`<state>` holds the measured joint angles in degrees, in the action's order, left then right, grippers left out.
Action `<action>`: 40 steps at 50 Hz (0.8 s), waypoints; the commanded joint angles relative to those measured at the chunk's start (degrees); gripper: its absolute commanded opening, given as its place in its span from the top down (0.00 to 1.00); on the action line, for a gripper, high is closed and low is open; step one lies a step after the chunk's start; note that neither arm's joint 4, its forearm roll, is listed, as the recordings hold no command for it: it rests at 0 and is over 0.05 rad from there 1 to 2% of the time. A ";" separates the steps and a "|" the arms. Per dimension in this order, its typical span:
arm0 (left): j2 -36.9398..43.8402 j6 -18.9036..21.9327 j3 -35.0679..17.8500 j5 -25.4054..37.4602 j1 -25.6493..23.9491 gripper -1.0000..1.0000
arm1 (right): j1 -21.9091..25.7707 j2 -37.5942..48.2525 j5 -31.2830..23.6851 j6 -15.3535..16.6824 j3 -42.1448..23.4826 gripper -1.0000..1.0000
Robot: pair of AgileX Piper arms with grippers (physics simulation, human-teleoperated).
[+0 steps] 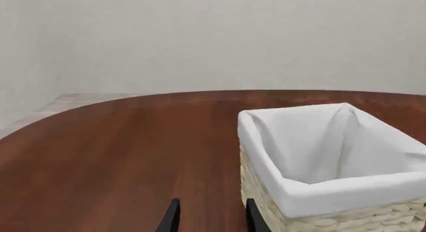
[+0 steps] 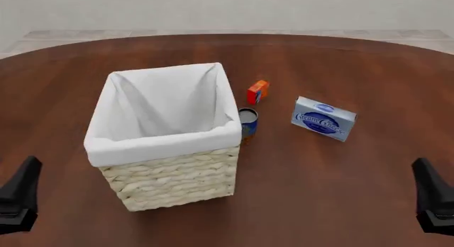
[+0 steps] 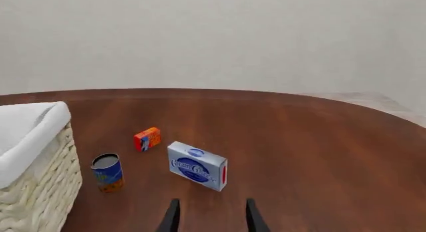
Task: Pick up the alphabet soup and put it in the basket.
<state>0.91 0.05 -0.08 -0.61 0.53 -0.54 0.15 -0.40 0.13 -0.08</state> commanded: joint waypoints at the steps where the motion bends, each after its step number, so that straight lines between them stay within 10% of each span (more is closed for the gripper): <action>1: -0.26 -0.10 -0.09 0.26 -0.45 0.00 | 0.90 0.59 0.71 -0.16 -0.12 0.00; 40: -0.62 -1.15 -0.27 0.92 0.00 0.00 | 0.64 6.73 4.47 2.60 -2.51 0.00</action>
<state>0.31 -0.81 -0.31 0.16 0.48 0.54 3.71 2.10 1.60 -1.19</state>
